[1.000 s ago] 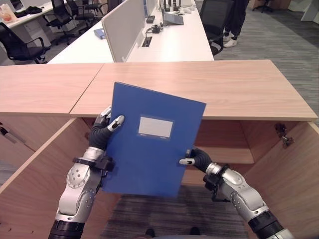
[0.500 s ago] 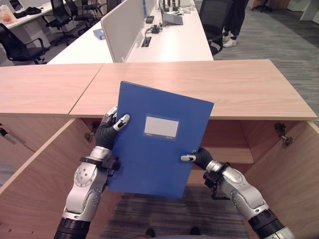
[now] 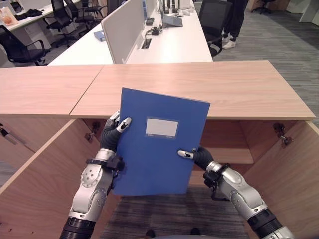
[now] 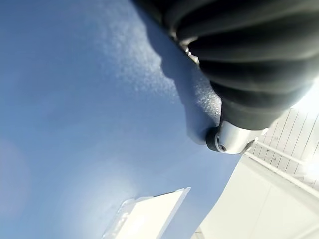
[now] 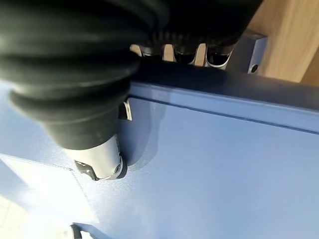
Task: Put the empty folder in the office cabinet
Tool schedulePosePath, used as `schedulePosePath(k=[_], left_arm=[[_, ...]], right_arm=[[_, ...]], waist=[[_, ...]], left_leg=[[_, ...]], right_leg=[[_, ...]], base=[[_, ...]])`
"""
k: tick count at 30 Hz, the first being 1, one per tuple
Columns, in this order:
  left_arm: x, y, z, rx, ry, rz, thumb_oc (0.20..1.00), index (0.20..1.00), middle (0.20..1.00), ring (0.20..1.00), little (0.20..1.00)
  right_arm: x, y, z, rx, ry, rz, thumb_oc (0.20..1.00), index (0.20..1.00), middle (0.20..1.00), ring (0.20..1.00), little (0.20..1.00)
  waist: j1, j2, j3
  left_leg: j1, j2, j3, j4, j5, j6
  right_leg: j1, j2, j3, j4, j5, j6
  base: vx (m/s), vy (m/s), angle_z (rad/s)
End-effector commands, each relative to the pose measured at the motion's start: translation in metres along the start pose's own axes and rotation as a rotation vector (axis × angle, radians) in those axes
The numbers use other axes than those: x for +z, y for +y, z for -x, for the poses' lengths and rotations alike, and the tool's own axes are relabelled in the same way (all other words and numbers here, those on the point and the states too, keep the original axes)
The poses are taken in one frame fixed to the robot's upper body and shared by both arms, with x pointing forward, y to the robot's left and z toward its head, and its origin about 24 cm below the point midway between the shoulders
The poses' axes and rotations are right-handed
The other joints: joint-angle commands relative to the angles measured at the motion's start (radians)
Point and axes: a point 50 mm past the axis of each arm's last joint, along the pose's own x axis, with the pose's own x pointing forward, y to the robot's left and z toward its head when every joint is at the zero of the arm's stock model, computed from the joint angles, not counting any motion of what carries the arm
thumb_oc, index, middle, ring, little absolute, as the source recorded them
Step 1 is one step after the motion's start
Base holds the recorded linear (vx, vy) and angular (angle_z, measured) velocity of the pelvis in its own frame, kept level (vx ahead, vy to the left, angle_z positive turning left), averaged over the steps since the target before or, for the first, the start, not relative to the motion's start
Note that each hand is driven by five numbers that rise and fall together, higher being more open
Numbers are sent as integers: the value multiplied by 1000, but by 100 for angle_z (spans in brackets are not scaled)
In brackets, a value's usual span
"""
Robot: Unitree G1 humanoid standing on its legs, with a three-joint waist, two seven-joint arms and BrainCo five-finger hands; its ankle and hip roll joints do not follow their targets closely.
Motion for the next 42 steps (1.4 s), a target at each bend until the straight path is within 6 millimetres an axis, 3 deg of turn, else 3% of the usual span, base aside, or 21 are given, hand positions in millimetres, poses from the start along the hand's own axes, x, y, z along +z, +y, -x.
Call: schedulePosePath(k=[1,7,8,9,11,12,15,16,17,21,22,27,36,40,42], left_arm=[[27,-40,-24,-206,-174,74,200,200,200,200,200],[28,-28,-18,-152,-175,68,200,200,200,200,200],[29,-25,-16,-140,-177,59,645,645,645,645,645],[32,-17,-13,-118,-179,17,1000,1000,1000,1000,1000],[35,-4,-4,-96,-167,-51,1000,1000,1000,1000,1000],[36,6,4,-95,-142,-101,1000,1000,1000,1000,1000],[24,28,22,-59,-52,-109,1000,1000,1000,1000,1000],[24,28,22,-60,-51,-107,1000,1000,1000,1000,1000],[12,40,35,-47,28,-102,1000,1000,1000,1000,1000],[-3,57,58,-88,214,-202,1000,1000,1000,1000,1000],[-3,58,59,-89,215,-203,1000,1000,1000,1000,1000],[-30,75,97,-80,453,-194,1000,1000,1000,1000,1000],[-93,84,153,-6,807,-186,1000,1000,1000,1000,1000],[-116,83,167,28,921,-228,1000,1000,1000,1000,1000],[-136,80,175,78,997,-232,1000,1000,1000,1000,1000]], right_arm=[[27,39,-29,173,-148,0,200,200,200,200,200],[18,29,-22,132,-111,18,200,200,200,200,200],[17,27,-21,124,-103,28,200,200,200,200,200],[13,19,-16,101,-69,70,200,200,200,200,200],[4,6,-5,67,-3,139,200,200,200,200,200],[5,-5,3,42,39,271,200,200,200,200,200],[31,-25,20,-17,42,649,200,200,200,200,200],[31,-25,20,-17,44,652,200,200,200,200,200],[39,-35,32,-67,57,807,200,200,200,200,200],[34,-49,45,-134,123,951,200,200,200,200,200],[33,-49,45,-134,123,950,200,200,200,200,200],[16,-52,51,-127,203,987,200,200,200,200,200],[-27,-59,50,-122,383,969,200,200,200,200,200],[-45,-61,45,-156,436,882,200,200,200,200,200],[-64,-63,45,-215,484,754,200,200,200,200,200]], waist=[[-1,-49,-8],[3,-49,-11],[4,-49,-10],[8,-49,-9],[14,-47,-7],[19,-46,-5],[24,-41,-6],[24,-40,-6],[25,-34,-5],[26,-22,-3],[26,-23,-4],[33,-18,2],[42,-16,7],[44,-16,8],[44,-18,7]], left_leg=[[27,29,29,13,-92,-38],[29,29,27,13,-94,-37],[29,29,26,13,-94,-37],[26,27,22,13,-93,-37],[21,25,19,13,-91,-37],[17,25,15,13,-90,-37],[13,26,12,13,-88,-37],[14,26,12,13,-89,-37],[13,27,10,13,-88,-36],[12,26,5,13,-87,-33],[12,26,5,13,-87,-33],[4,22,0,13,-83,-29],[-6,20,-12,13,-79,-23],[-8,19,-14,13,-78,-22],[-12,18,-18,13,-76,-22]], right_leg=[[73,-121,-2,12,-109,109],[75,-122,-3,12,-110,110],[75,-122,-5,12,-110,110],[74,-123,-6,12,-110,111],[73,-124,-12,13,-111,111],[72,-124,-14,13,-111,111],[72,-123,-20,13,-114,114],[72,-122,-21,13,-115,114],[74,-122,-22,13,-117,115],[74,-123,-25,15,-118,116],[74,-123,-25,15,-118,116],[70,-123,-28,15,-116,118],[64,-123,-34,19,-116,118],[63,-122,-36,21,-116,116],[61,-122,-39,22,-117,115]], base=[[0,0,0],[0,0,0],[18,-2,3],[16,-2,4],[16,-2,4],[20,-2,4],[0,0,0],[23,10,7],[26,19,7],[15,25,5],[0,0,0],[0,0,0],[-6,2,5],[0,4,4],[17,4,4]])
